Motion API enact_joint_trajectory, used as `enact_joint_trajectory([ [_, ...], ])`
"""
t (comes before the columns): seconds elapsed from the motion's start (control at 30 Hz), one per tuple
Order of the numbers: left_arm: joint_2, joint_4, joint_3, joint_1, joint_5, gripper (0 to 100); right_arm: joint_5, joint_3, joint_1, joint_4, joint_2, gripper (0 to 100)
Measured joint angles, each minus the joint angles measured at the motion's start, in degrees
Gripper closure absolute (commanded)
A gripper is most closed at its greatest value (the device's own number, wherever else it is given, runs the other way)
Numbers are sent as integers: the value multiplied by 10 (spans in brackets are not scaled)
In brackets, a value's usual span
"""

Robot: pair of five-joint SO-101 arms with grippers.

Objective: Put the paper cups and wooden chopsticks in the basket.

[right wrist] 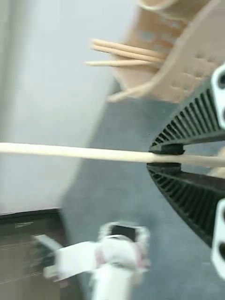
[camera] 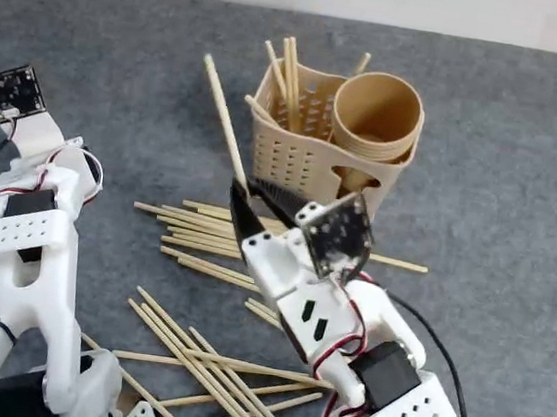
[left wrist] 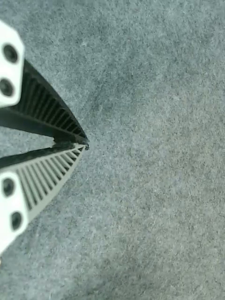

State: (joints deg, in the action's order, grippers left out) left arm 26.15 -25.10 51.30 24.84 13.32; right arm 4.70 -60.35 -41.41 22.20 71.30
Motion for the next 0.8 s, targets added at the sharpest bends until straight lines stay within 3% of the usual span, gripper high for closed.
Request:
enact_joint_trajectory([
  [0.57,0,0,0,0,0,992,0,0,112,-302,-5,993],
  [0.8,0,0,0,0,0,992,0,32,150,-427,-148,993],
])
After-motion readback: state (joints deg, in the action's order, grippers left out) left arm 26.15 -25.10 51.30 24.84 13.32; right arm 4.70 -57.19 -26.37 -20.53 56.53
